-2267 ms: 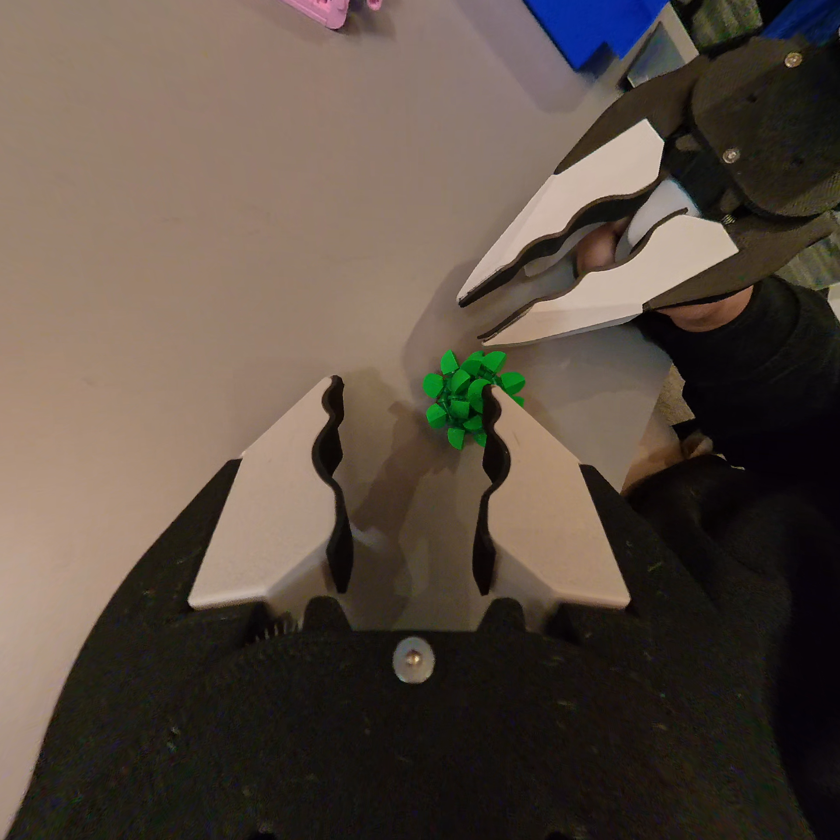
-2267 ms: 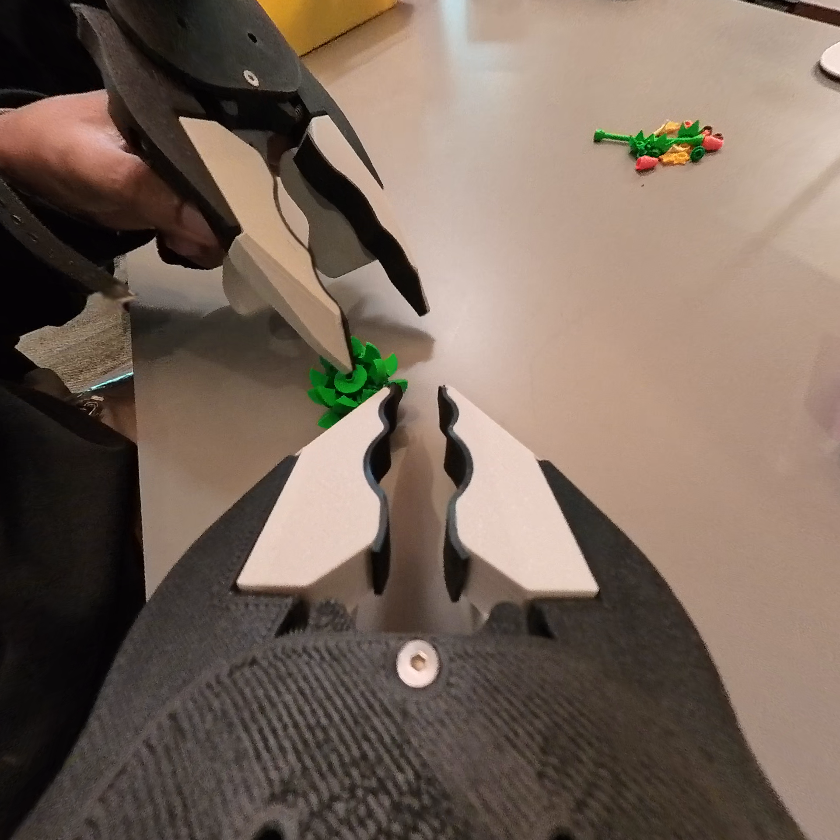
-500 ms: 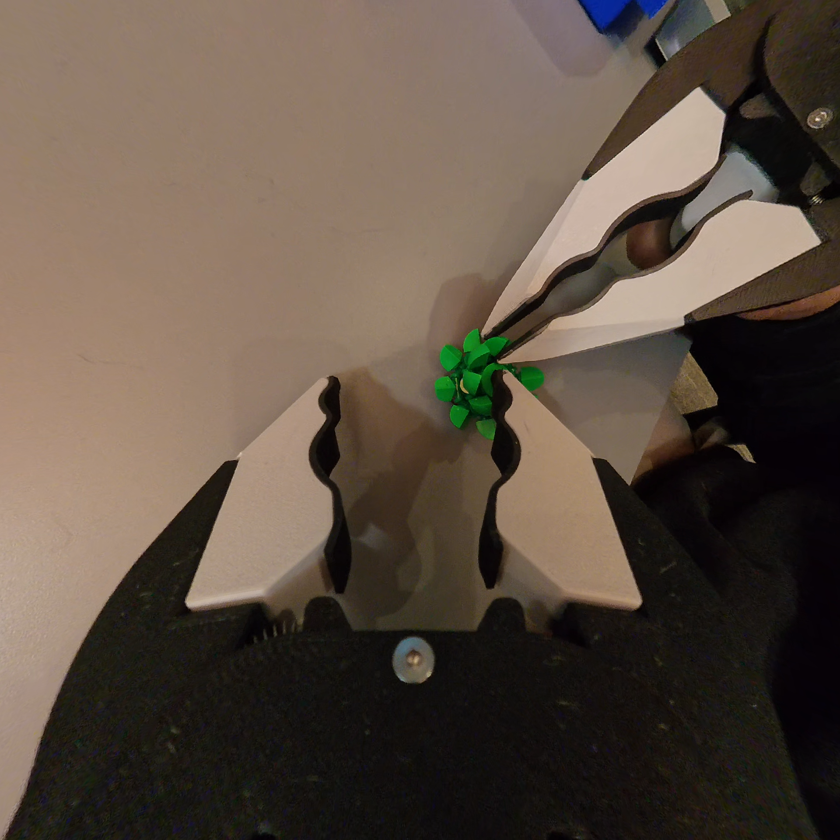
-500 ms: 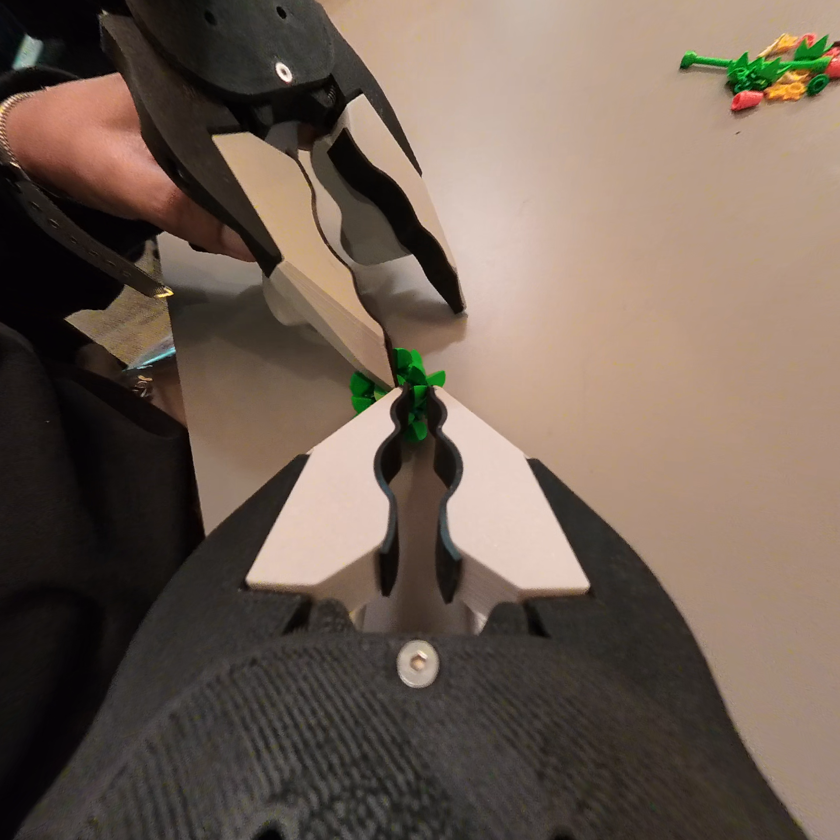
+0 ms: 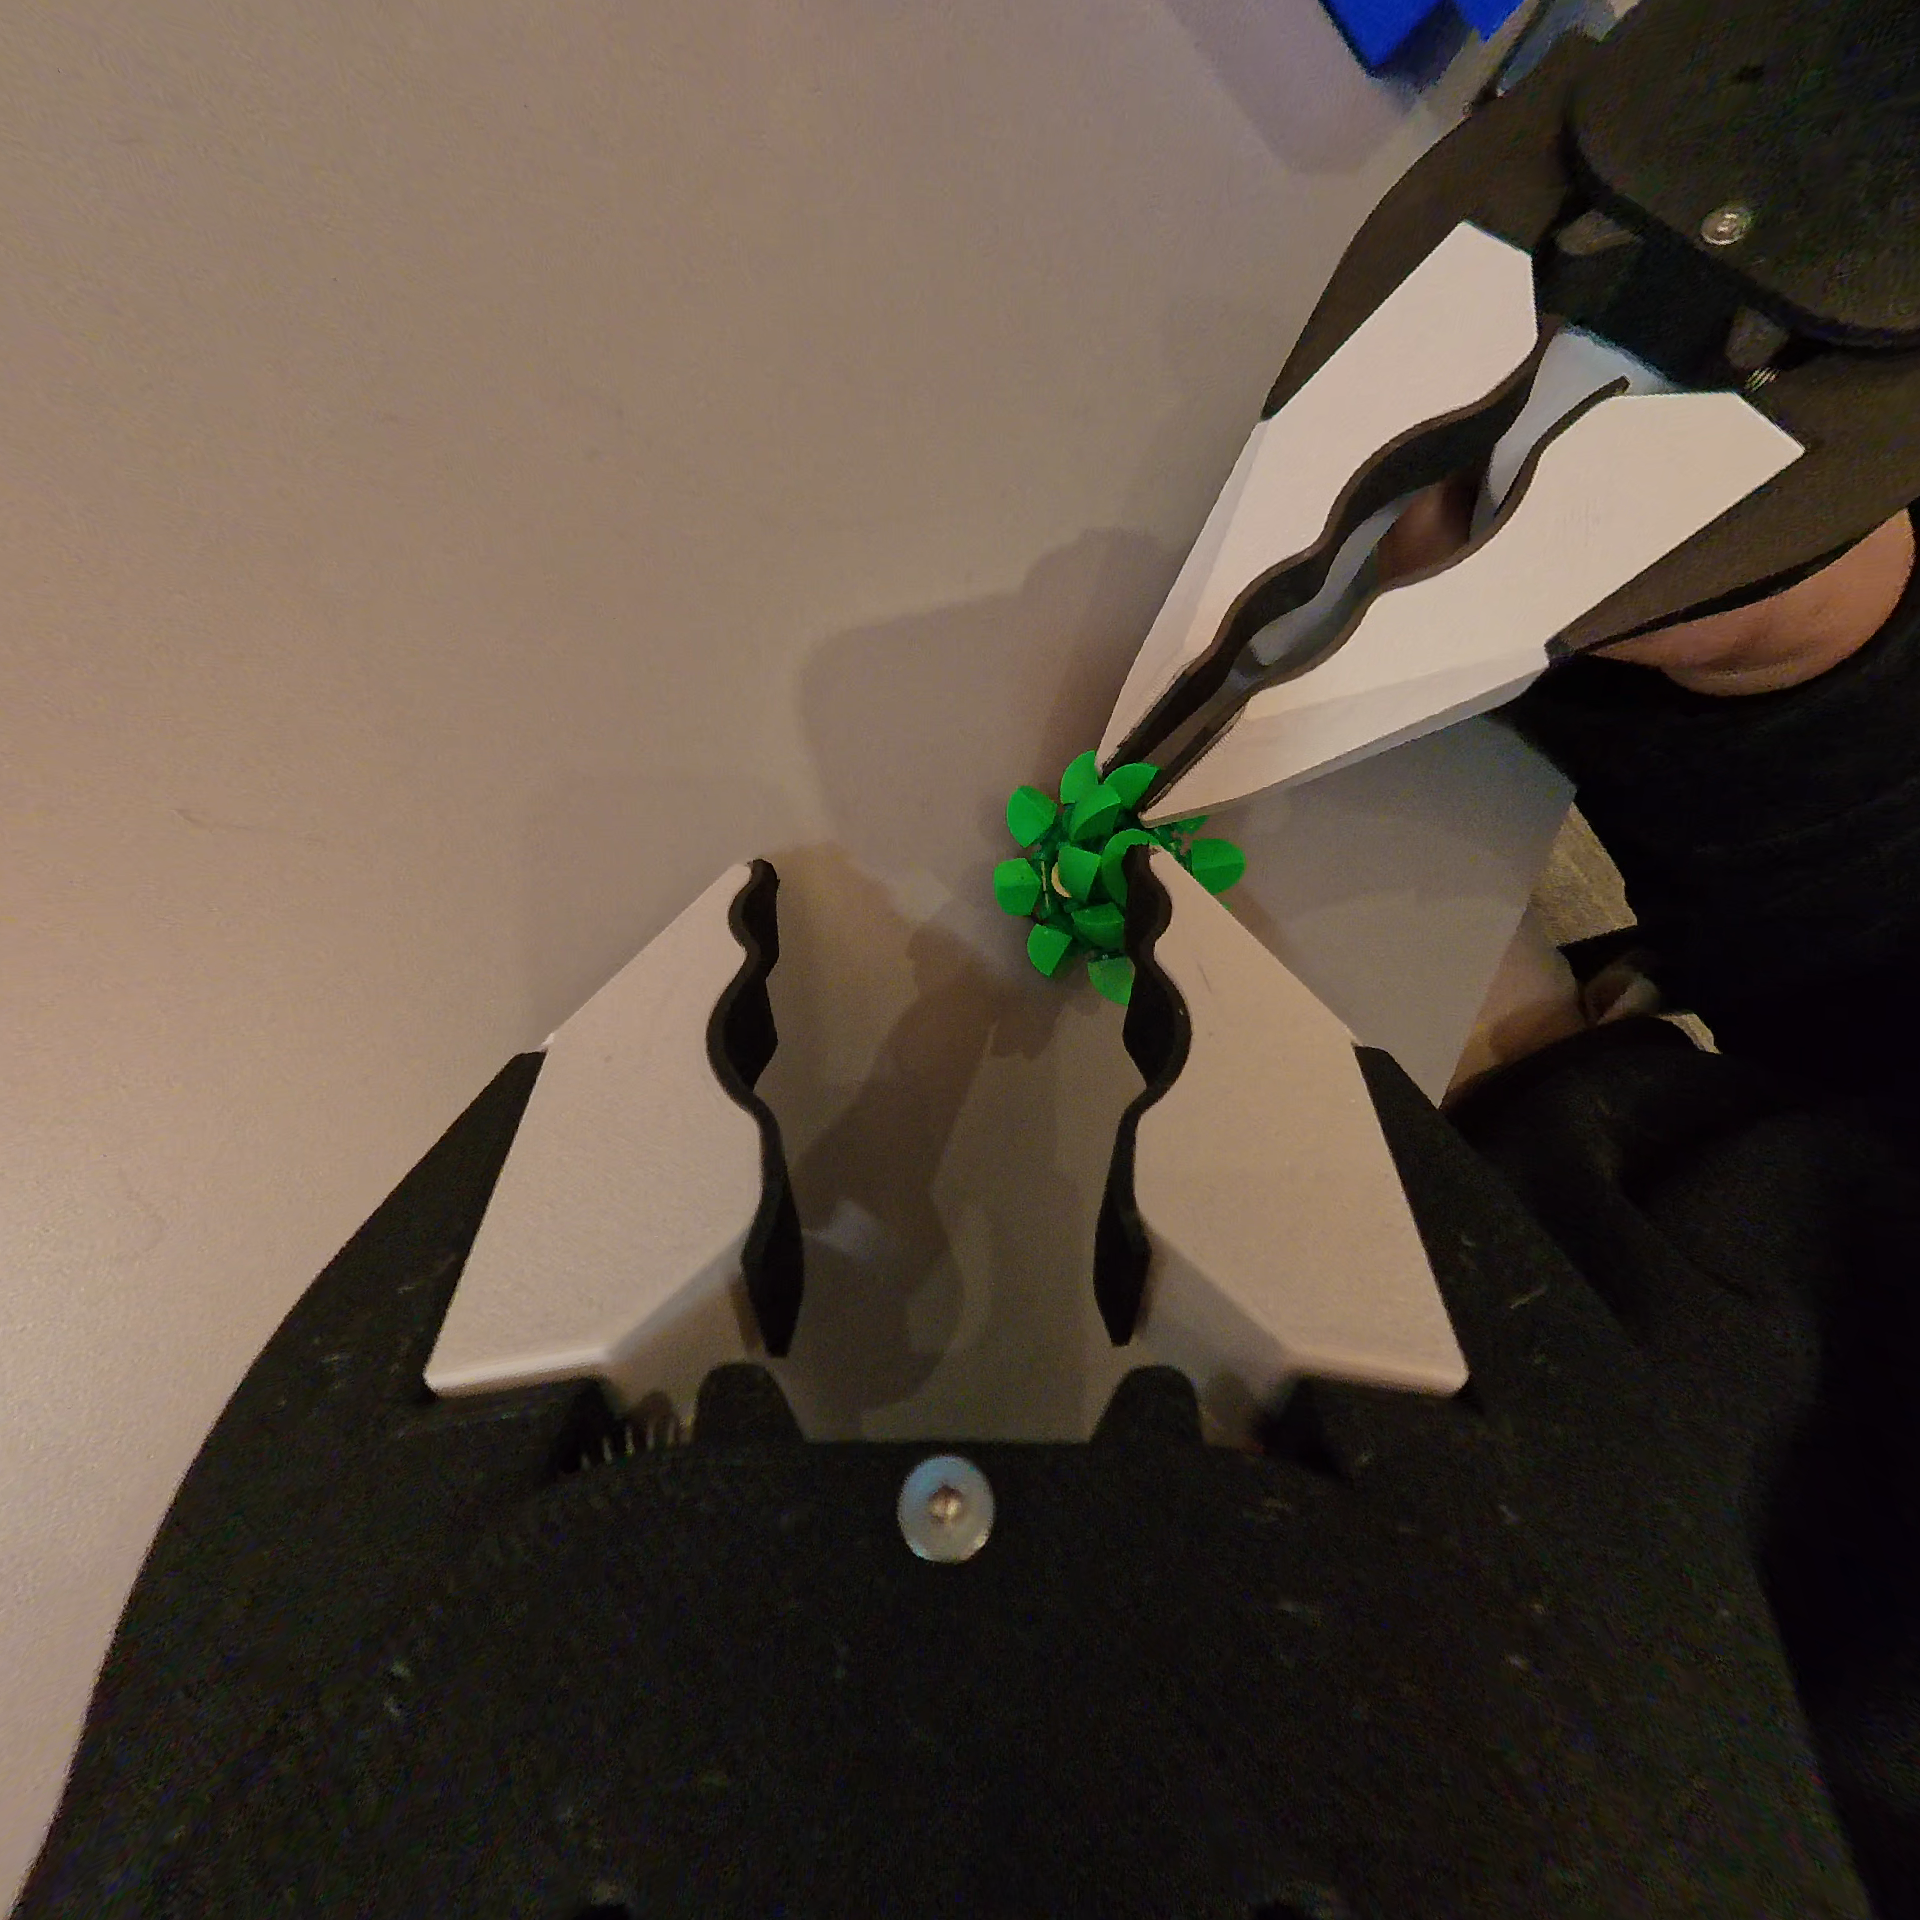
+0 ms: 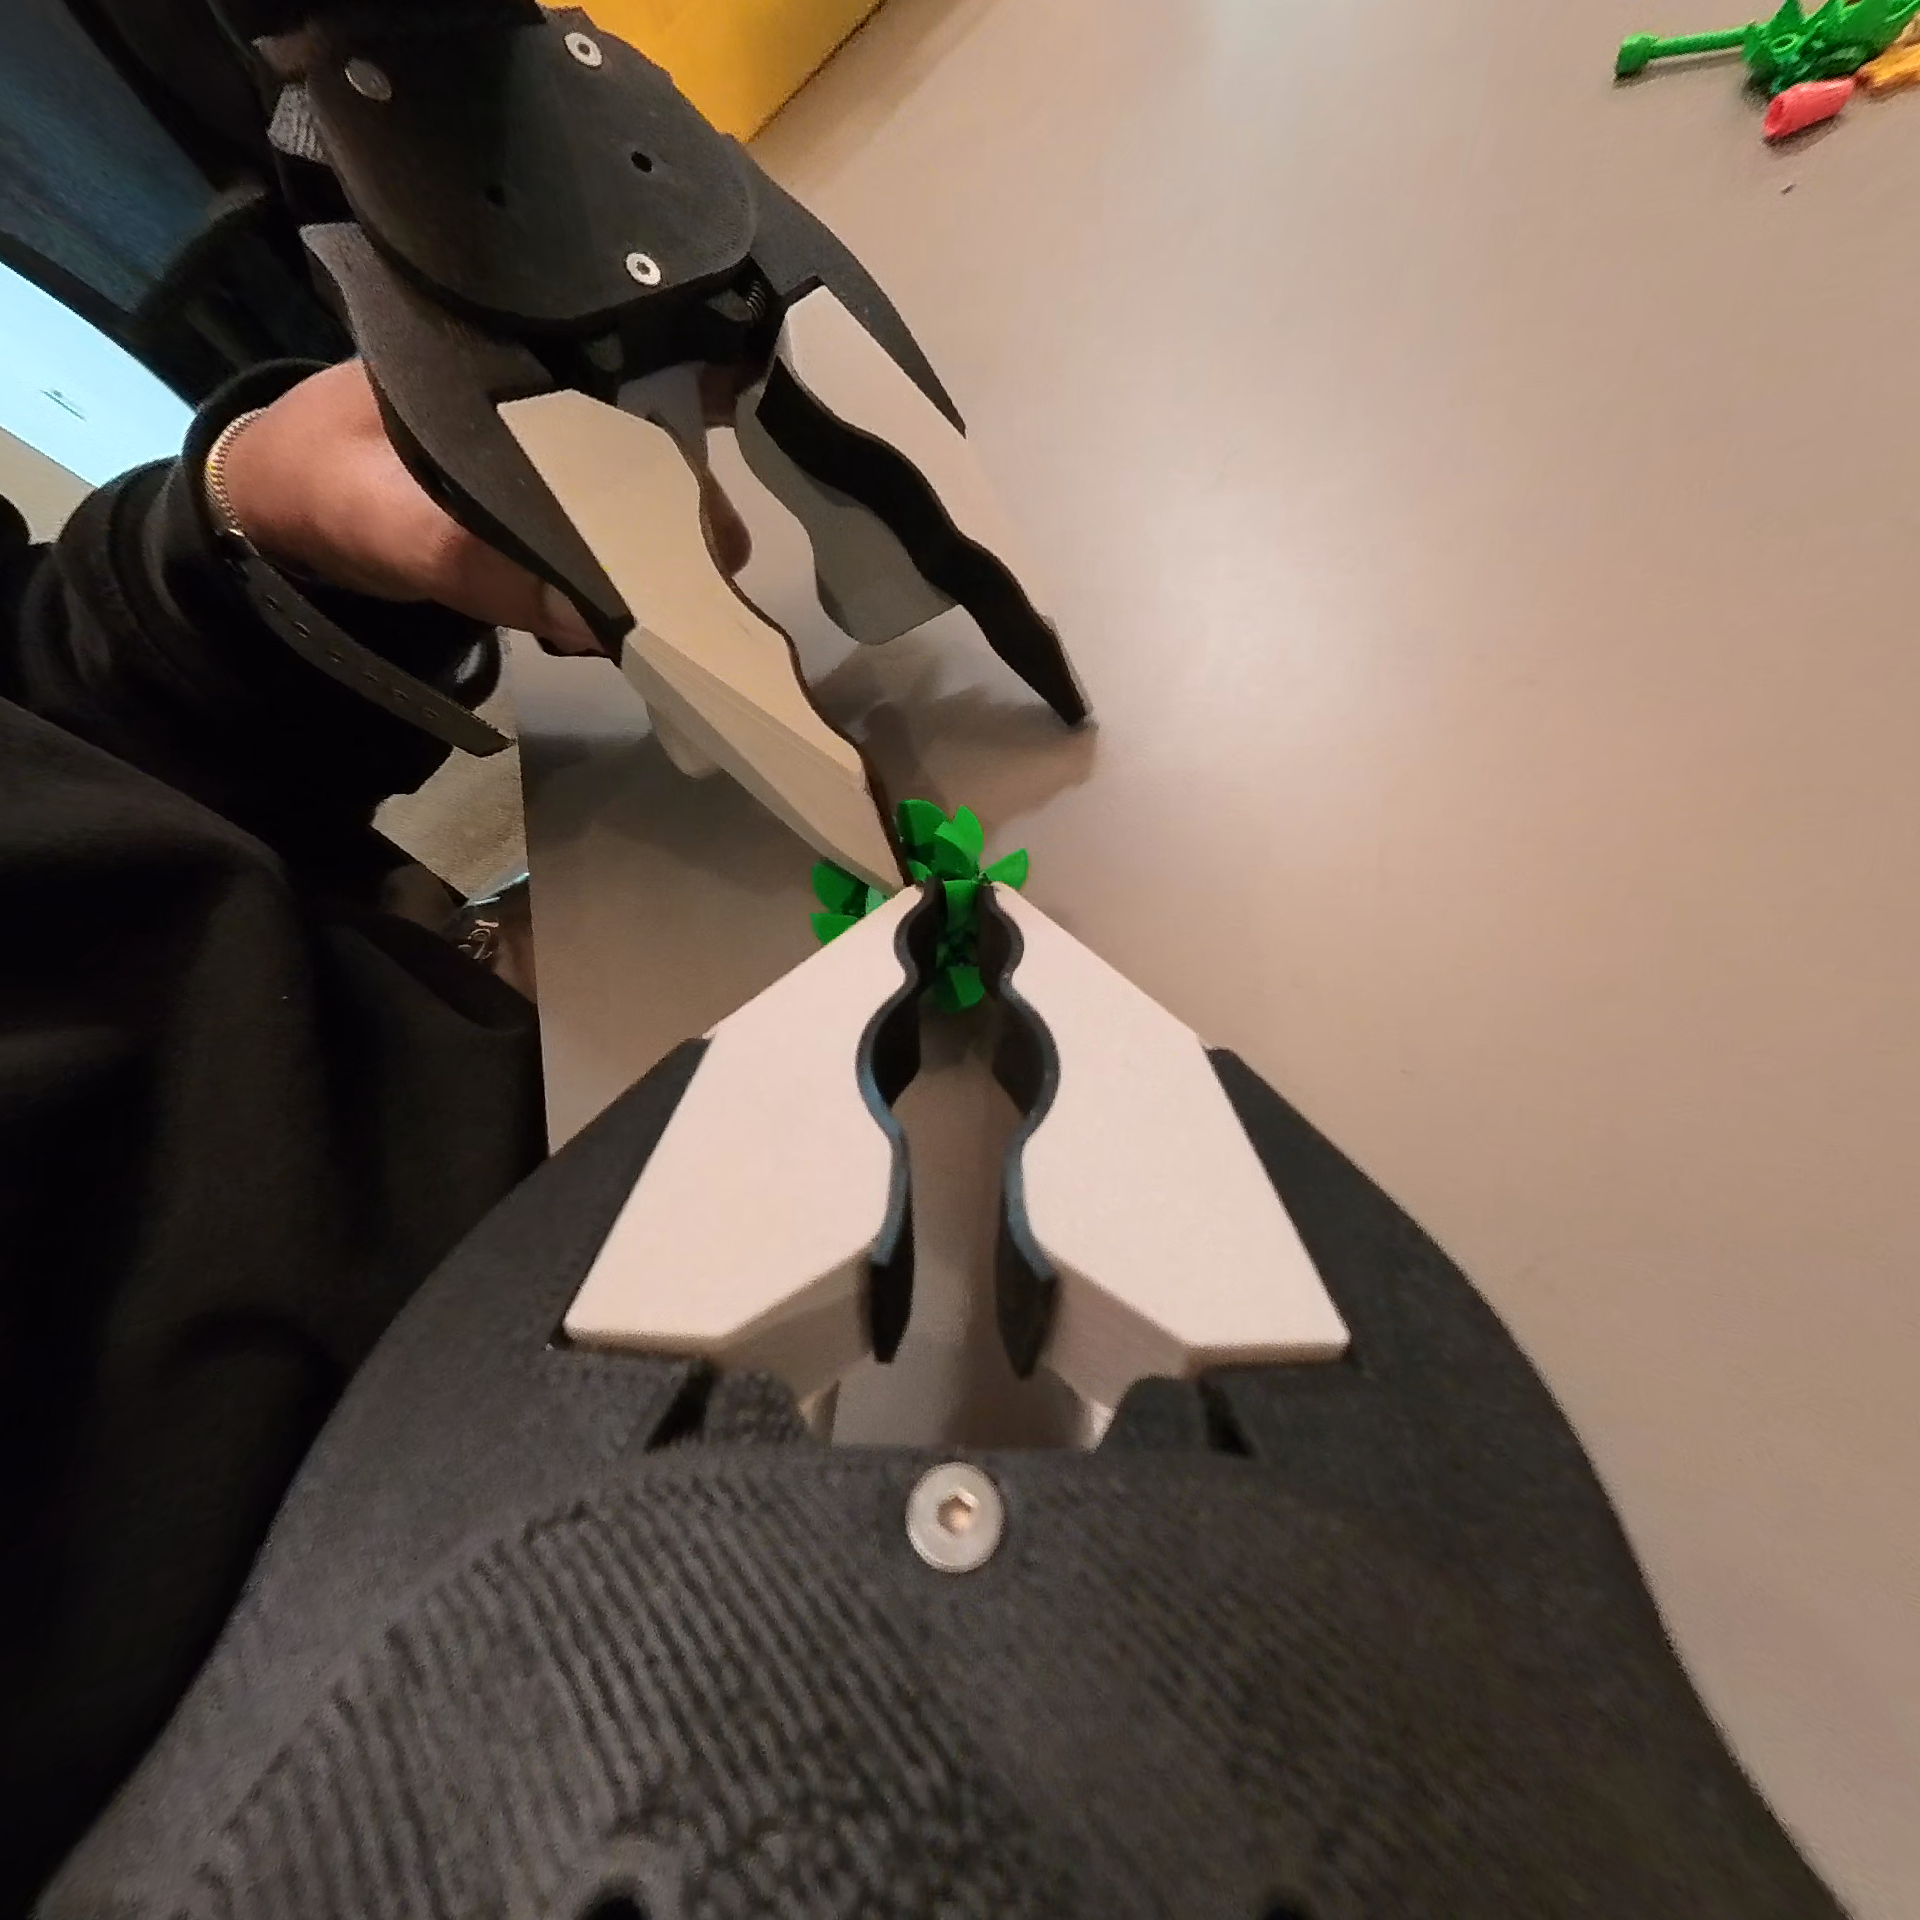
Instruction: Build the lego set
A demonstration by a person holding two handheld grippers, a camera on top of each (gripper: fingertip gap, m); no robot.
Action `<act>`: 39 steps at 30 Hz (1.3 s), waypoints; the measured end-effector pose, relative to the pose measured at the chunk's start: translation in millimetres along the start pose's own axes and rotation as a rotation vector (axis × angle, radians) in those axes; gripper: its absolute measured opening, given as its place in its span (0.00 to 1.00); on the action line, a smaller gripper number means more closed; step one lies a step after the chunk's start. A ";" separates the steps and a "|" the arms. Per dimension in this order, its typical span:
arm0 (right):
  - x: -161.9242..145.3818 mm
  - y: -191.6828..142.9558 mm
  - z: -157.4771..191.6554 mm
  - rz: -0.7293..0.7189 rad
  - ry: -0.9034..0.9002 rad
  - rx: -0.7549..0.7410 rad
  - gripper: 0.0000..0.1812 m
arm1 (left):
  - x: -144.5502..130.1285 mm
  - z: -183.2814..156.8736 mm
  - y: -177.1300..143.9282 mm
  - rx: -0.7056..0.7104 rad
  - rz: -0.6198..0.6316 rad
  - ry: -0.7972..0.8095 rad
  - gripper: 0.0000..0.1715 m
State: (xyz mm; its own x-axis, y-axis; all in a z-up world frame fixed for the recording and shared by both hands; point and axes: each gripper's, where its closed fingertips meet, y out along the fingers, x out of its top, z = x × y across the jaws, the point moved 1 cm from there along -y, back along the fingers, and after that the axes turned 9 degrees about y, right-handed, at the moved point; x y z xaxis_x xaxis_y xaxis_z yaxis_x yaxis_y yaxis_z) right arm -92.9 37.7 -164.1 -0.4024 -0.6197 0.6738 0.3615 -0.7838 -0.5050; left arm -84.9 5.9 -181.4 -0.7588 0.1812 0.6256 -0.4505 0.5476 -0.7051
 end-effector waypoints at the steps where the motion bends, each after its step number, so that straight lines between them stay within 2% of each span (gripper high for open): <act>1: 0.0 0.0 -0.1 -0.003 0.005 0.007 0.03 | 0.0 0.0 0.0 0.000 0.000 0.000 0.40; 7: 0.2 -0.3 -0.4 -0.009 0.007 0.014 0.03 | 0.2 0.1 0.0 0.000 -0.001 0.002 0.40; 10: 7.8 -7.2 4.3 -0.057 0.003 0.040 0.10 | 0.0 0.3 -0.2 0.001 -0.001 0.002 0.40; 15: 23.1 -33.5 3.7 -0.178 0.030 0.075 0.05 | 0.3 0.4 -0.5 0.010 0.000 0.009 0.40; 20: 2.6 -29.1 1.3 -0.058 -0.015 0.017 0.04 | 0.5 0.4 -0.8 0.017 0.001 0.013 0.40; 25: -8.0 -17.1 8.7 0.015 -0.043 0.027 0.05 | 0.4 0.5 -0.9 0.020 0.000 0.013 0.40; 39: -9.2 -13.4 7.3 0.009 -0.029 0.041 0.00 | -0.6 -0.7 -1.1 0.007 0.004 -0.004 0.39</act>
State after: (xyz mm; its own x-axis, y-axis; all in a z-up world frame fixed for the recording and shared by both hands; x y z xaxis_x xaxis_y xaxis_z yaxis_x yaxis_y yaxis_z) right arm -87.9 54.1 -159.6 -0.3744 -0.6252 0.6848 0.3999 -0.7752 -0.4890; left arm -83.7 5.7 -180.8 -0.7624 0.1802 0.6215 -0.4509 0.5408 -0.7101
